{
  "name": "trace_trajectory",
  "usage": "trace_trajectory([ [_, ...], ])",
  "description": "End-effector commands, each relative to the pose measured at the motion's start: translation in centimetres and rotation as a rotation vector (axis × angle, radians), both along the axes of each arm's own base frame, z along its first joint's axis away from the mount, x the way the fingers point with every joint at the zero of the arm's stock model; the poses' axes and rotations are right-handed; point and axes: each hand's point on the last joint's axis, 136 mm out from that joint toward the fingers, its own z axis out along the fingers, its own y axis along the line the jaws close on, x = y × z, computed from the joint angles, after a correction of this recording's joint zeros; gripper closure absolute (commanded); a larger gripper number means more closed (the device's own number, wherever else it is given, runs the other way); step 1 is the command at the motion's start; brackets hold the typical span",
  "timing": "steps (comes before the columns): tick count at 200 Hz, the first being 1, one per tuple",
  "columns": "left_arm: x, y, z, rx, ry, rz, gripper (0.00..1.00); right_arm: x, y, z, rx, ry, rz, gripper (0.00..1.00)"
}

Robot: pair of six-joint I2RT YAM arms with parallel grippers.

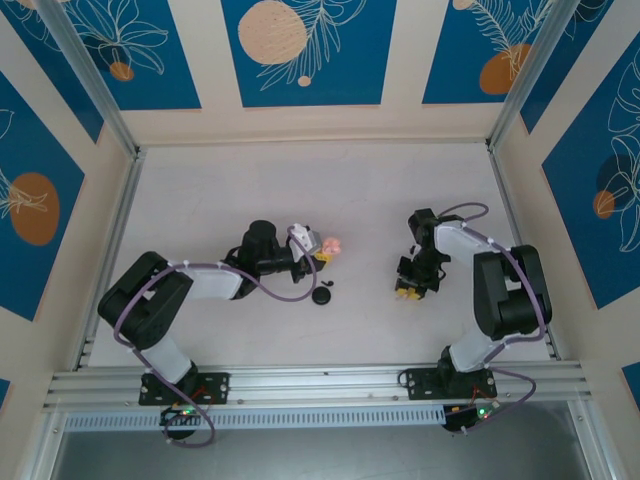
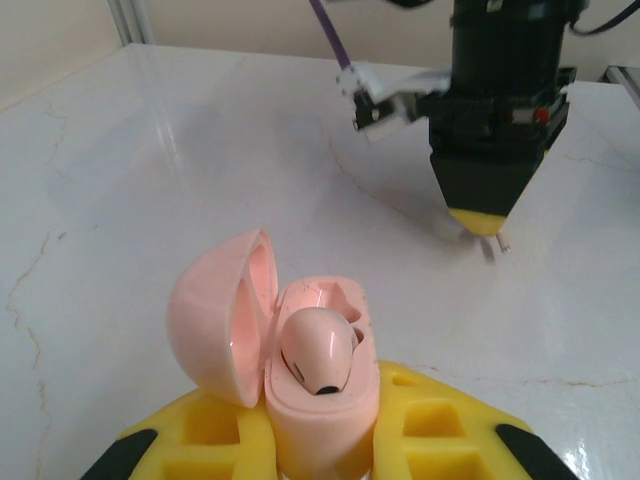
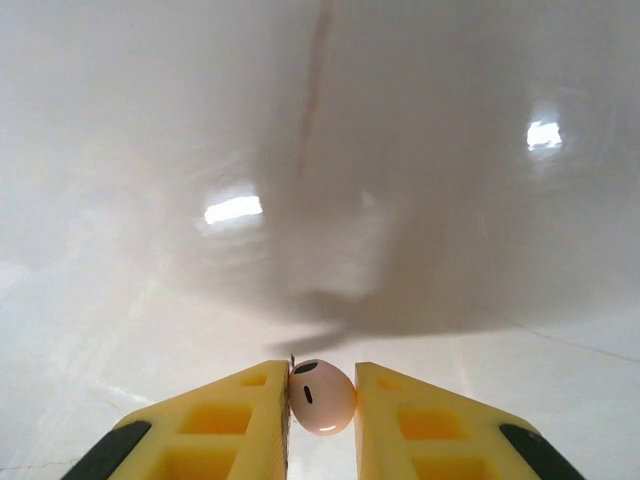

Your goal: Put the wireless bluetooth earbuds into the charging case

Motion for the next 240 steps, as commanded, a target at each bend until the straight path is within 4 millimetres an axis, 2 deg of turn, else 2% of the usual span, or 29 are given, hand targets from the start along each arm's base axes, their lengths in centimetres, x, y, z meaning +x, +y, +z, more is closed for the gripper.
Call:
trace_trajectory([
  [1, -0.5, -0.9, -1.0, 0.008, 0.013, -0.027, 0.87, 0.8, 0.1, 1.2, -0.032, -0.092, 0.011, 0.78],
  [22, -0.5, -1.3, -2.1, 0.016, 0.036, -0.03, 0.87, 1.9, 0.5, 2.4, -0.066, -0.178, 0.043, 0.78],
  [63, -0.5, -2.1, -3.6, 0.023, 0.068, -0.042, 0.88, 4.3, 2.5, 5.1, -0.13, -0.373, 0.174, 0.79],
  [122, -0.8, -2.6, -4.3, 0.006, 0.118, -0.055, 0.87, 6.7, 6.9, 8.6, -0.111, -0.659, 0.37, 0.79],
  [161, -1.1, -2.8, -3.9, -0.016, 0.132, -0.074, 0.87, 6.9, 10.4, 10.8, -0.003, -0.835, 0.492, 0.79],
  [198, -1.3, -2.9, -3.4, -0.036, 0.129, -0.082, 0.87, 6.4, 11.6, 11.7, 0.044, -0.914, 0.54, 0.79],
  [240, -1.6, -3.1, -2.6, -0.058, 0.124, -0.101, 0.87, 6.1, 13.0, 11.7, 0.026, -0.945, 0.646, 0.78],
])
